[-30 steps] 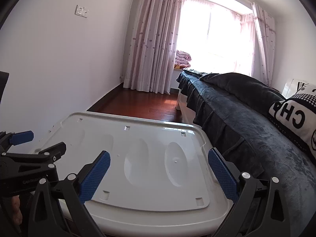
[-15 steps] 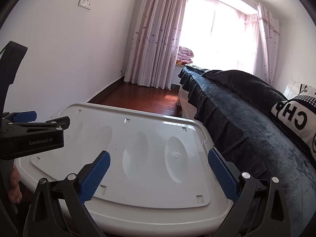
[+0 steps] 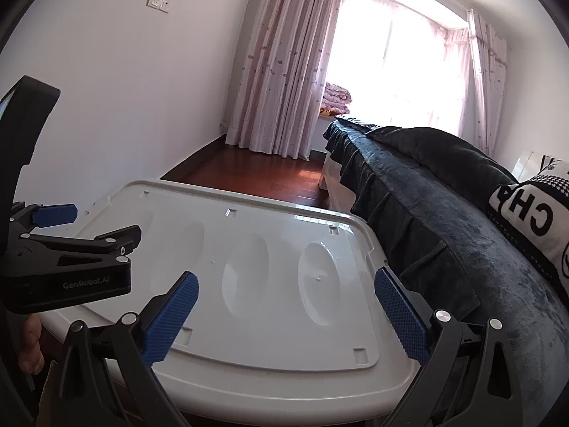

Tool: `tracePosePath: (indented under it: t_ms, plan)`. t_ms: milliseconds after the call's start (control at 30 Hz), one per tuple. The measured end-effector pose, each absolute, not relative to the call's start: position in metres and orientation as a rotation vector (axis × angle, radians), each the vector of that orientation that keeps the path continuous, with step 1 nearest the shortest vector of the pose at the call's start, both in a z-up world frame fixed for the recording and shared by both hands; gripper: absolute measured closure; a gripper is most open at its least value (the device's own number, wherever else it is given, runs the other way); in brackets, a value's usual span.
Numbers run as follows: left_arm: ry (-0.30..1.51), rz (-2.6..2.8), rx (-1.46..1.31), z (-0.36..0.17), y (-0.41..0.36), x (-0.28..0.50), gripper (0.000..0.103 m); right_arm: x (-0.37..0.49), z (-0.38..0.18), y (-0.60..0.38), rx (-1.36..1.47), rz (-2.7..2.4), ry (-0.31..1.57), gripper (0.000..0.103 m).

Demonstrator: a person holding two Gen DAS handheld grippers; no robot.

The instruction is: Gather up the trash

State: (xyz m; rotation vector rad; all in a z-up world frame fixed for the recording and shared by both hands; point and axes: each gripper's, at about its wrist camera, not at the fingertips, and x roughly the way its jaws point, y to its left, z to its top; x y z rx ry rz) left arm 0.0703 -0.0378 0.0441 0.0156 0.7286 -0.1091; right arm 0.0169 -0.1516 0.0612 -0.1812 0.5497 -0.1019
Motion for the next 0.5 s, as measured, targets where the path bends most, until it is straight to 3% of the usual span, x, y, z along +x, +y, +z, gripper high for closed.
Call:
tracePosePath:
  t_ms: [500]
  plan:
    - [0.722, -0.128, 0.036, 0.0431, -0.0456, 0.0683, 0.012, 0.0161, 0.0614, -0.1527, -0.187, -0.106, 0.551, 0.005]
